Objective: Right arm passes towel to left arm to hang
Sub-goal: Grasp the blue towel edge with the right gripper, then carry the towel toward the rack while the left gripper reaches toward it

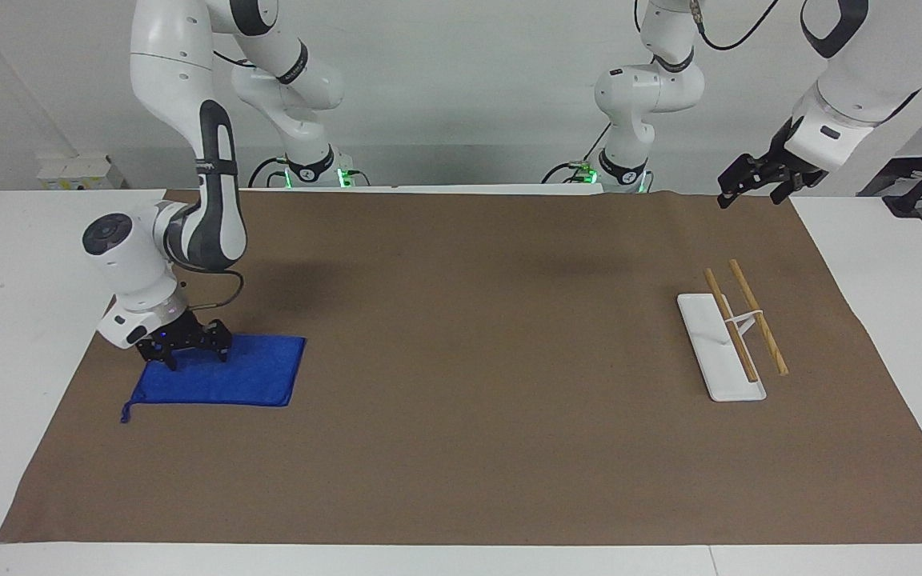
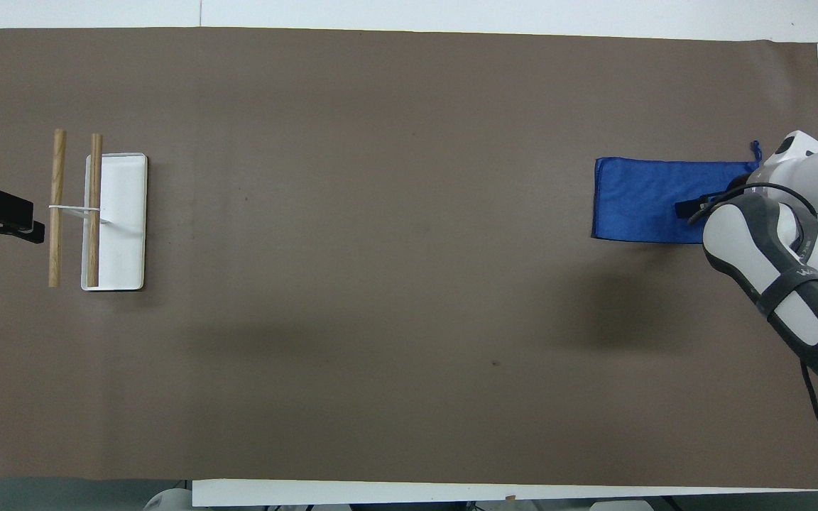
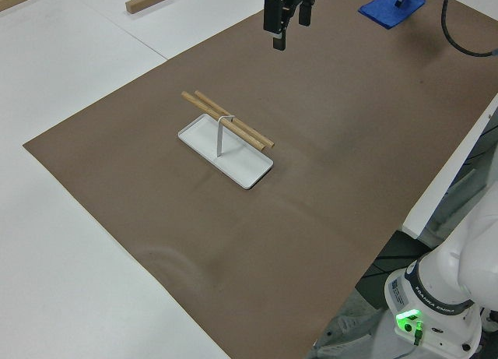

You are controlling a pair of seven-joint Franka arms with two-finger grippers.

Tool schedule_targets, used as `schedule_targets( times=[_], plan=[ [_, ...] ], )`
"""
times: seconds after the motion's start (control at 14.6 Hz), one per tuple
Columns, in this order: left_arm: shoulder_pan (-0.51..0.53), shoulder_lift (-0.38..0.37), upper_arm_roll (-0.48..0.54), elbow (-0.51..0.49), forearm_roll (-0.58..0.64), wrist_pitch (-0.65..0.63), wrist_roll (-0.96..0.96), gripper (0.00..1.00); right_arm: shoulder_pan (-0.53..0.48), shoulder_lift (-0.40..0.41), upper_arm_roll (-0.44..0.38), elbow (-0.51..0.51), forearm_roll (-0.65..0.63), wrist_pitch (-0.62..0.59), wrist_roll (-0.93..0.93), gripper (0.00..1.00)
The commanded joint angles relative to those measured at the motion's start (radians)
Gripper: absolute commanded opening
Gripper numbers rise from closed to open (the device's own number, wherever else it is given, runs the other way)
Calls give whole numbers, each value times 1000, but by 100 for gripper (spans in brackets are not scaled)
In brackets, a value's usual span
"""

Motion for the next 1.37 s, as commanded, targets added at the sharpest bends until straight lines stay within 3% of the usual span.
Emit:
schedule_targets(
  times=[0.0, 0.07, 0.21, 0.41, 0.75, 0.89, 1.1, 1.17, 1.3],
  plan=[
    [3, -23, 5, -25, -10, 16, 5, 100, -3, 1, 2, -11, 18, 16, -43, 34],
    [3, -22, 5, -25, -10, 16, 5, 100, -3, 1, 4, -11, 18, 11, -40, 18],
    [3, -23, 5, -25, -10, 16, 5, 100, -3, 1, 4, -6, 18, 1, -37, 0],
    [3, -23, 5, -25, -10, 16, 5, 100, 0, -22, 10, 4, 21, -33, 12, 0],
    [3, -23, 5, -25, -10, 16, 5, 100, 38, -146, 67, 73, 18, -314, 273, 0],
    [3, -23, 5, -25, -10, 16, 5, 100, 75, -199, 105, 89, 18, -407, 462, 0],
    [3, -23, 5, -25, -10, 16, 5, 100, 83, -232, 269, 160, 24, -544, 881, 0],
    [3, -23, 5, -25, -10, 16, 5, 100, 90, -230, 335, 193, 71, -553, 1033, 0],
    [3, -23, 5, -23, -10, 10, 3, 100, 136, -223, 375, 234, 204, -543, 1239, 0]
  ],
)
